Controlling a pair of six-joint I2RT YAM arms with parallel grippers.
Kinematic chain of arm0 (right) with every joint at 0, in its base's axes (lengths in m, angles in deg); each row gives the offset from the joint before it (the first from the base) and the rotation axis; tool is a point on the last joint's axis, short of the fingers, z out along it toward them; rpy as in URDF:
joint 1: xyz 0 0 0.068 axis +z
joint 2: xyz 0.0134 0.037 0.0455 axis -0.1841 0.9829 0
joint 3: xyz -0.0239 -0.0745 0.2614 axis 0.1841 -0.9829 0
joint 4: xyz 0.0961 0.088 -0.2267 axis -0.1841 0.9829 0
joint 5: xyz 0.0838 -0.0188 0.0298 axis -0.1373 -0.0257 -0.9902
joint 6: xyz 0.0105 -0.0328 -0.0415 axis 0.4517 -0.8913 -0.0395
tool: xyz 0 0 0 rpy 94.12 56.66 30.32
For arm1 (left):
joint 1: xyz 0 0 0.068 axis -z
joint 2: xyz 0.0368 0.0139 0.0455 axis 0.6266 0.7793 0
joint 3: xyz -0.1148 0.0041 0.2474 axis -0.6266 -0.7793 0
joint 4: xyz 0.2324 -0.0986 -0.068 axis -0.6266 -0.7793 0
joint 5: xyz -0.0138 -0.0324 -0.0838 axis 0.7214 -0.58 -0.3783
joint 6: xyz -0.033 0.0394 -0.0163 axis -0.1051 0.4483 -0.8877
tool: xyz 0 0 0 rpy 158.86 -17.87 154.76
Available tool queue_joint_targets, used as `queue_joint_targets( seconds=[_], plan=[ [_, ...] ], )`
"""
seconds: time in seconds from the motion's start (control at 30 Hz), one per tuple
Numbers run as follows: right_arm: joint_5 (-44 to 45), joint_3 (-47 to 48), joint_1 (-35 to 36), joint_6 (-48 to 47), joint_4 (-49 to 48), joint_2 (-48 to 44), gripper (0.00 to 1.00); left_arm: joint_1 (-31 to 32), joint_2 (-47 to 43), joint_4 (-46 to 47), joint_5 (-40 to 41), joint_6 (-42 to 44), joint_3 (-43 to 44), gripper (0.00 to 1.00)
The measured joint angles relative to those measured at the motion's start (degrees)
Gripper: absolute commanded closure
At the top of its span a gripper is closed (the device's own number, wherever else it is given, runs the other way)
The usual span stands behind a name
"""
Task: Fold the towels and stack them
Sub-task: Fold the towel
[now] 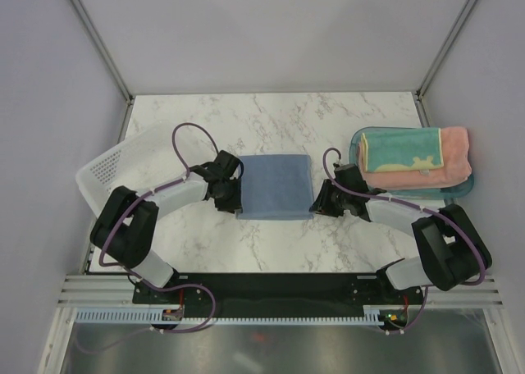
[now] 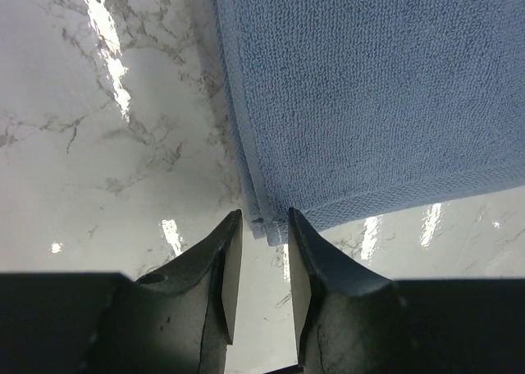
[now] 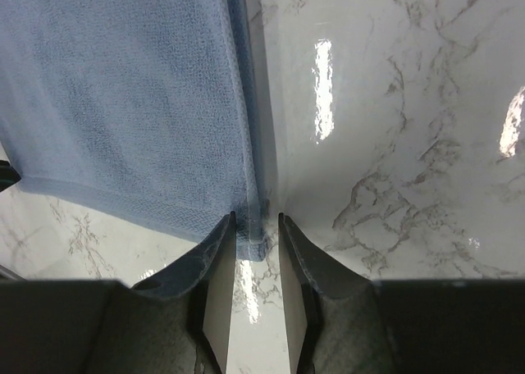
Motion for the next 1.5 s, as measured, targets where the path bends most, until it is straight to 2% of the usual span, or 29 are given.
queue_joint_targets(
  seconds=[0.37, 0.53, 0.57, 0.6, 0.73, 1.0, 1.17, 1.2, 1.5],
  plan=[
    [0.0, -0.2, 0.4, 0.3, -1.3, 0.5, 0.68, 0.0, 0.2, 0.1, -0.5, -1.1, 0.0, 0.7],
    [0.1, -0.2, 0.5, 0.3, -1.3, 0.5, 0.74, 0.0, 1.6, 0.5, -0.6, -1.6, 0.0, 0.88],
    [0.1, -0.2, 0.6, 0.3, -1.3, 0.6, 0.76, 0.0, 1.8, 0.6, -0.7, -1.7, 0.0, 0.96],
    [0.1, -0.3, 0.7, 0.3, -1.3, 0.6, 0.83, 0.0, 1.8, 0.7, -0.9, -1.9, 0.0, 0.98],
    [0.1, -0.3, 0.7, 0.1, -1.1, 0.6, 1.0, 0.0, 1.8, 0.9, -1.1, -1.9, 0.0, 0.98],
    [0.0, -0.1, 0.7, -0.4, 0.6, -0.2, 1.0, 0.0, 1.8, -1.2, -0.9, -1.9, 1.7, 0.98],
    [0.0, 2.0, 0.7, -1.4, 3.2, -0.9, 0.96, 0.0, 1.6, -2.7, -0.2, -1.9, 2.6, 0.98],
    [0.0, 2.3, 0.7, -1.6, 3.5, -1.2, 1.0, 0.0, 1.6, -2.9, -0.1, -1.9, 2.6, 0.98],
    [-0.8, 2.6, 0.7, -2.1, 5.3, -3.3, 1.0, 0.0, 1.2, -3.9, -0.1, -1.9, 2.7, 0.98]
  ],
)
